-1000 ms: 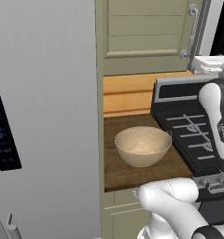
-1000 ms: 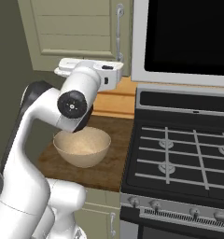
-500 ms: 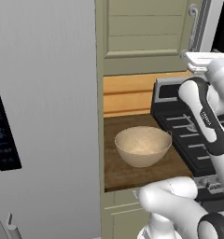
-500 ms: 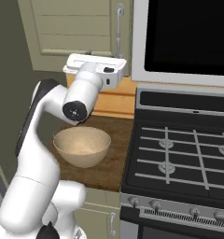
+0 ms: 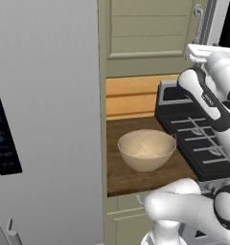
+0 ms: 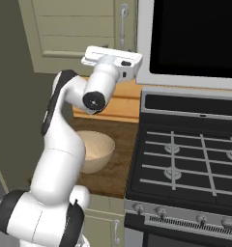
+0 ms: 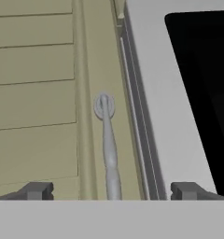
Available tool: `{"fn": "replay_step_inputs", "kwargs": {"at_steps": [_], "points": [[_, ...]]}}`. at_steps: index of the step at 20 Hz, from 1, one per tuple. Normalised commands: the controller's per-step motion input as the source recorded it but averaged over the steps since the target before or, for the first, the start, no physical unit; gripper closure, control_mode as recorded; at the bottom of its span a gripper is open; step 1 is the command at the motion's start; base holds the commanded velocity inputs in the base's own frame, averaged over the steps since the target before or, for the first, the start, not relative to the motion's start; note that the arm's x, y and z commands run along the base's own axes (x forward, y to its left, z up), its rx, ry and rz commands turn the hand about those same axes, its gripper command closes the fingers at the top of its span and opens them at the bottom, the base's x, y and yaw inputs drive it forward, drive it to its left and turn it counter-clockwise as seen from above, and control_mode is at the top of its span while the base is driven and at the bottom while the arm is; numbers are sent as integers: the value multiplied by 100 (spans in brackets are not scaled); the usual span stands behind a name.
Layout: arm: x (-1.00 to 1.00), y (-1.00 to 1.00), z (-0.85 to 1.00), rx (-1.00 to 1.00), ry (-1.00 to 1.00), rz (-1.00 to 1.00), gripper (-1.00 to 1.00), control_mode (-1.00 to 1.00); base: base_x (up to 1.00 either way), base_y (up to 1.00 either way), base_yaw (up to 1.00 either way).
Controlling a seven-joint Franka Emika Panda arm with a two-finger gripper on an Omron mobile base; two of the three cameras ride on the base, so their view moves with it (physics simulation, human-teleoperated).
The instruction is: Open the cabinet, pick up the bread from the cabinet and place it in the basket. Then move the basket to the dining counter.
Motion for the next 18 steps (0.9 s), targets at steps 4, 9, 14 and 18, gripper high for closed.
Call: {"fn": "replay_step_inputs", "kwargs": {"at_steps": [4,9,14,18], "points": [[33,0,2,0,0,0,-100,-100,0,0,0],[39,0,0,0,0,0,-100,-100,0,0,0],[37,1,6,0,0,0,-100,-100,0,0,0],[44,0,9,0,0,0,-100,-100,0,0,0]]}}
